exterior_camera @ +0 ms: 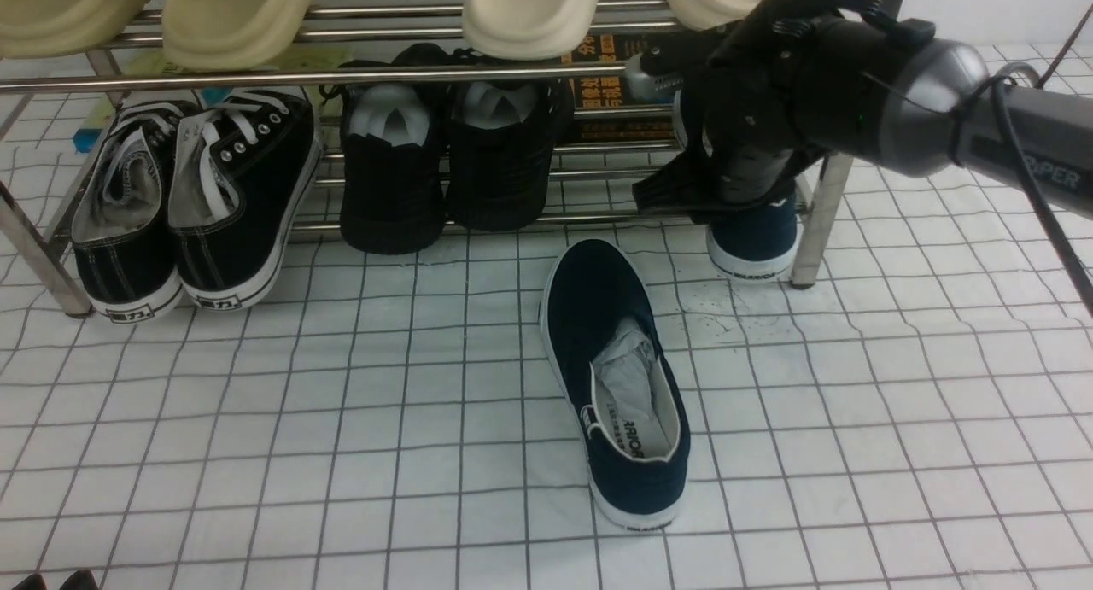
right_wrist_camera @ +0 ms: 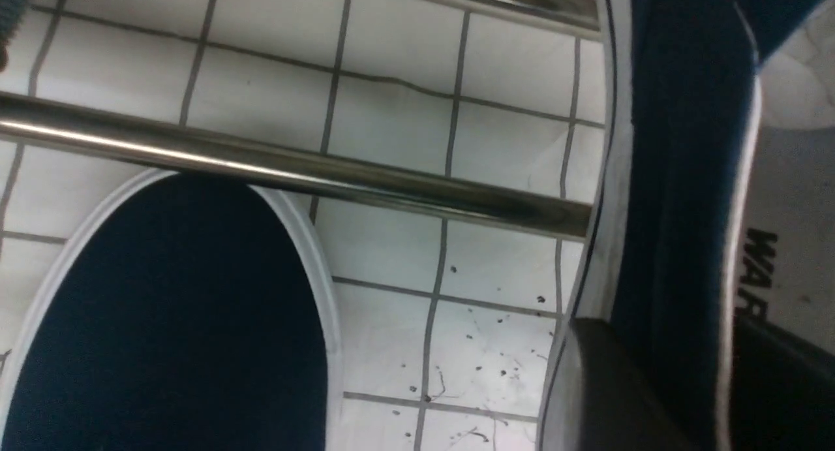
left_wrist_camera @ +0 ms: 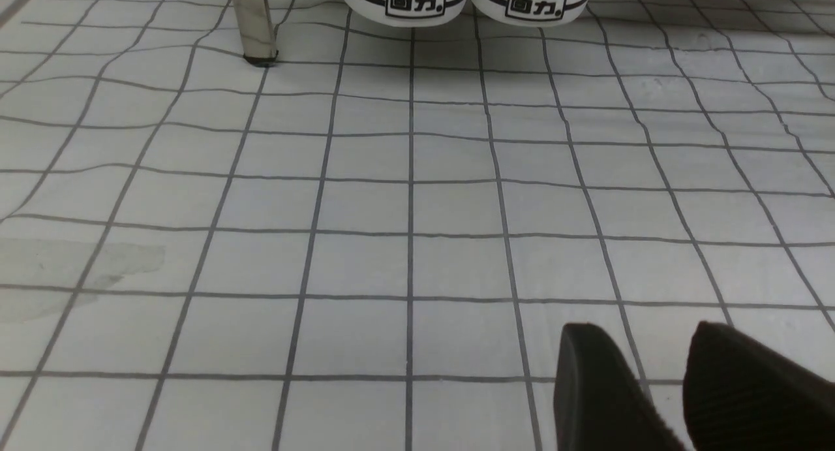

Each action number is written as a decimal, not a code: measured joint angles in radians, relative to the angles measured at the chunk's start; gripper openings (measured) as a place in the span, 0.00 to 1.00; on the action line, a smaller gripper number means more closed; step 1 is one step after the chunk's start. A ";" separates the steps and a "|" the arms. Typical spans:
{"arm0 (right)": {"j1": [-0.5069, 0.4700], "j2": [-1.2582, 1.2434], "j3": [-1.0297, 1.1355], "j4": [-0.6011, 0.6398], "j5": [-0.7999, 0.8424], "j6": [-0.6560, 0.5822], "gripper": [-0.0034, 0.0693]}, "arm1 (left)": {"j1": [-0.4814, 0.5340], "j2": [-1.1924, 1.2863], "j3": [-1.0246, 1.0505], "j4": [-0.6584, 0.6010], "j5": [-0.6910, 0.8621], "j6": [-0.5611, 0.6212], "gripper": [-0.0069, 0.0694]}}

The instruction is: Take the shoes off the shelf with your hand from the white checkered tablecloth.

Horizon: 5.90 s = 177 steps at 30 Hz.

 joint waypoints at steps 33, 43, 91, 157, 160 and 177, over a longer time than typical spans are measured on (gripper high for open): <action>0.251 -0.317 0.368 0.138 0.201 -0.023 0.07 | 0.000 0.000 0.000 0.003 0.000 0.000 0.41; 0.225 -0.229 0.369 0.064 0.135 -0.020 0.07 | 0.000 0.000 0.000 0.003 0.000 0.000 0.41; 0.181 -1.416 1.262 0.333 -0.464 -0.308 0.03 | 0.000 0.000 0.000 0.003 0.000 0.000 0.41; -0.521 -2.084 1.795 0.490 -0.494 -0.619 0.13 | 0.000 0.000 0.000 0.008 0.000 0.000 0.41; -0.521 -2.084 1.795 0.490 -0.494 -0.619 0.14 | 0.000 0.000 0.000 0.010 0.000 0.000 0.41; -0.521 -2.084 1.795 0.490 -0.494 -0.619 0.17 | 0.000 0.000 0.000 0.010 0.000 0.000 0.41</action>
